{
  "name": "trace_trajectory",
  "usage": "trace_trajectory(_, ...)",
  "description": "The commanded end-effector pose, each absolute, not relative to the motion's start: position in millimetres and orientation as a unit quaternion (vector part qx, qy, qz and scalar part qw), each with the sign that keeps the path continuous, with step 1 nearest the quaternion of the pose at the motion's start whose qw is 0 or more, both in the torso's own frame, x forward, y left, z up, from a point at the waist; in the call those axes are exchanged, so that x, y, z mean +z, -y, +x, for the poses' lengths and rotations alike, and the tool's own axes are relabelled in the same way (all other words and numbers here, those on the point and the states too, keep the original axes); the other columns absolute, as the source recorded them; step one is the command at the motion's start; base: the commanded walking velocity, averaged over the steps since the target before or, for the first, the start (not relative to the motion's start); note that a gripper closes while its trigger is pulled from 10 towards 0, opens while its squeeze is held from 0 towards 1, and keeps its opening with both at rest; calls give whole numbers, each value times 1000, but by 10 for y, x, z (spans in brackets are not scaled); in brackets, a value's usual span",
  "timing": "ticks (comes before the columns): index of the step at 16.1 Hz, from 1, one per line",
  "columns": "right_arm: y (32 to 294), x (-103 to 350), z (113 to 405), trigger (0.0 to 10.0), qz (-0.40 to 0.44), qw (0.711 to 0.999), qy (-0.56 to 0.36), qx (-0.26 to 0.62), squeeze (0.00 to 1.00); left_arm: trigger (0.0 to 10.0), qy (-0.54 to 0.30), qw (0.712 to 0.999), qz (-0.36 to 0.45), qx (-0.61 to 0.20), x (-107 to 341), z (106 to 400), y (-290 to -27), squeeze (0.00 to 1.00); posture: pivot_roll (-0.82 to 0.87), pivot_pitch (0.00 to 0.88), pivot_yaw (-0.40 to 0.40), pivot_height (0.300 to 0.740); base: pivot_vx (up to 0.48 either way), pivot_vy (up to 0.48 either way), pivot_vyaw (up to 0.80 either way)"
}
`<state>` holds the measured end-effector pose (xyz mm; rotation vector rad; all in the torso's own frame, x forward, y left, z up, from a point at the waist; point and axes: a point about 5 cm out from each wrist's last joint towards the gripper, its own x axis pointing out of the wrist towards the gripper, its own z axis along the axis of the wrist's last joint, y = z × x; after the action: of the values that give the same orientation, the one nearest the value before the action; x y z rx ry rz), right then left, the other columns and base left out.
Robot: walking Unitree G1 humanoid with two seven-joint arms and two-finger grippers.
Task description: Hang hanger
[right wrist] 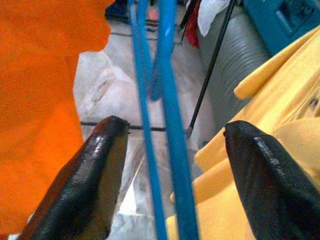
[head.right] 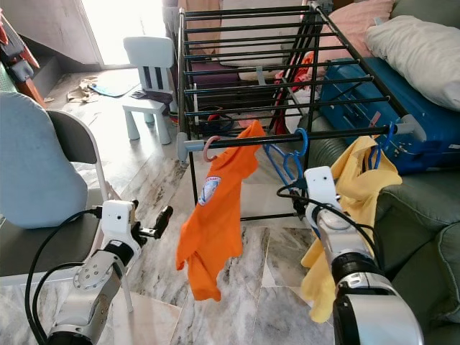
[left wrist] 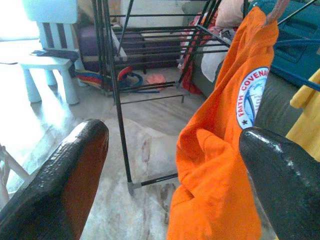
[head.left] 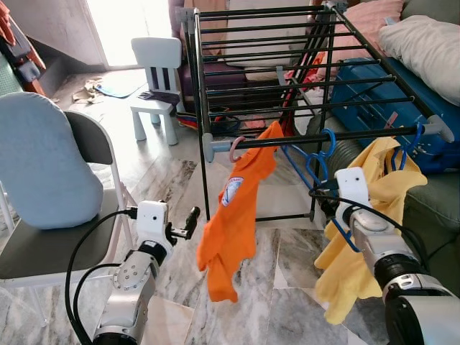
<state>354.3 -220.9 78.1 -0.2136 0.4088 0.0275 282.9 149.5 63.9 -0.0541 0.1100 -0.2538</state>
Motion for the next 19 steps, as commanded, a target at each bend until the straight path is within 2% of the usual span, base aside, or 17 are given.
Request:
trace_trajectory(1, 2156, 825, 3588, 667, -99, 975, -198, 20, 0, 10000, -70, 989, -22, -125, 590, 2816, -1501, 0, -93, 0, 15, 740, 0, 0, 0)
trace_trajectory(7, 2043, 813, 3622, 510, -75, 976, -203, 10, 0, 10000, -72, 989, -22, -126, 581, 2828, -1478, 0, -90, 0, 13, 740, 0, 0, 0)
trace_trajectory(9, 2033, 809, 3624, 0, -74, 976, -204, 3, 0, 10000, -72, 989, -21, -126, 578, 2826, -1476, 0, -89, 0, 13, 740, 0, 0, 0)
trace_trajectory(19, 2078, 761, 3592, 0, -58, 975, -213, -22, 0, 10000, -78, 988, -19, -132, 560, 2840, -1447, 0, -93, 0, 17, 740, 0, 0, 0)
